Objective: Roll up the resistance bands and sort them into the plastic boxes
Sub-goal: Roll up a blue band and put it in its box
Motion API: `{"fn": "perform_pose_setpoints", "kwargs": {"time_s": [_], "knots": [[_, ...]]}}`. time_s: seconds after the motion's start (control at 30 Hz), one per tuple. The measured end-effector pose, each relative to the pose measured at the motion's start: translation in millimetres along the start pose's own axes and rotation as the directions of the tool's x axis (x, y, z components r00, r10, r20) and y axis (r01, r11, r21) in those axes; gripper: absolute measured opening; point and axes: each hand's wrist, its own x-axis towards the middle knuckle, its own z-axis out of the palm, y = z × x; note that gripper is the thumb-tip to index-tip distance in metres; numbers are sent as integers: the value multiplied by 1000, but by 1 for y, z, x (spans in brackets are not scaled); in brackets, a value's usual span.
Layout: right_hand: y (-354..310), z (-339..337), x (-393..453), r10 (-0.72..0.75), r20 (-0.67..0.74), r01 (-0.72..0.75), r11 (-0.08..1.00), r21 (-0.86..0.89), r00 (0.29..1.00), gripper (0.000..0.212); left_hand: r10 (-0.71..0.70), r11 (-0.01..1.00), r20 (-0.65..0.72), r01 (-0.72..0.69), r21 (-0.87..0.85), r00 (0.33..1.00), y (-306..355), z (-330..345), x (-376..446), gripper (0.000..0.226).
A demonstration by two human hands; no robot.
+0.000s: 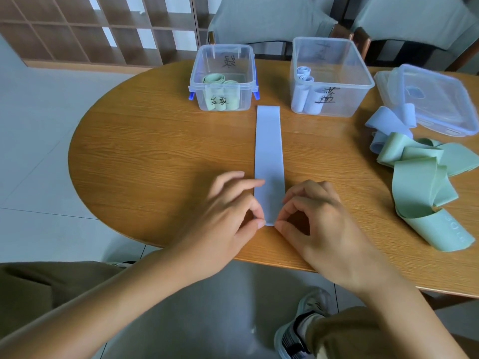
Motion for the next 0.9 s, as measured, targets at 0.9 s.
{"fn": "perform_pose_setpoints", "kwargs": {"time_s": [0.9], "knots": [[-17, -8, -8, -160, -53, 141, 956, -257, 986, 8, 120, 971, -141, -86, 223, 983, 21, -3, -1, 17]]}}
